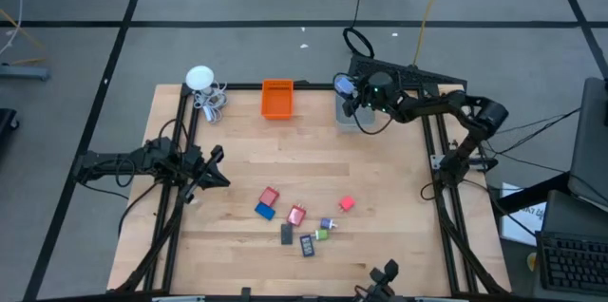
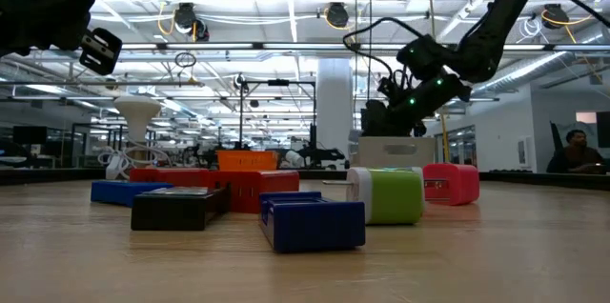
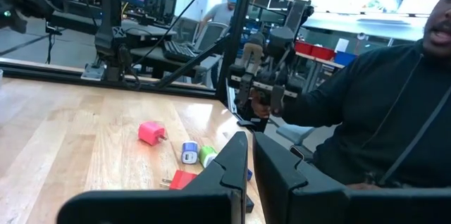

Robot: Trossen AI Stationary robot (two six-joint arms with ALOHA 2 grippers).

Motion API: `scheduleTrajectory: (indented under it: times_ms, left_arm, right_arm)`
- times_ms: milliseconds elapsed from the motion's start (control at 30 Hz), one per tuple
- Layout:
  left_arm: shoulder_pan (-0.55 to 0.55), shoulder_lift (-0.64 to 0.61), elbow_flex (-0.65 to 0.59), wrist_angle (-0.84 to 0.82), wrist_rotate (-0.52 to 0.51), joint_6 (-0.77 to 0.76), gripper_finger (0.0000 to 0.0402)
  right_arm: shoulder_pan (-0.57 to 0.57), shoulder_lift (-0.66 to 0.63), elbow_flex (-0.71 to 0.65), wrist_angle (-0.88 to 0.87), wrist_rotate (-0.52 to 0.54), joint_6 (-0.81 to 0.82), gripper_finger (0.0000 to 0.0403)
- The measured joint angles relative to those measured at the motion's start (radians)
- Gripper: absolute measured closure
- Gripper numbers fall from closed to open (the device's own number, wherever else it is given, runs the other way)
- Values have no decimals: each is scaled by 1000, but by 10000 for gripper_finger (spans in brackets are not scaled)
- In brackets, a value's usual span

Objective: Pick & Place Office items
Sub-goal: Put the blue charger adapter into the gray bin

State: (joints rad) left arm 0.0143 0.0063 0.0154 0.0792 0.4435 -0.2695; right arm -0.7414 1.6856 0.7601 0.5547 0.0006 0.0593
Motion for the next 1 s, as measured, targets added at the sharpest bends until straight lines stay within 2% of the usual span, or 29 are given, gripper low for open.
scheduleTrajectory:
  times_ms: [667, 1000]
  left_arm:
    - [0, 0, 0, 0, 0, 0, 378]
    - [0, 0, 0, 0, 0, 0, 378]
  right_arm:
    - [2, 2, 0, -59, 52, 0, 190]
    - [2, 2, 0, -58, 51, 0, 163]
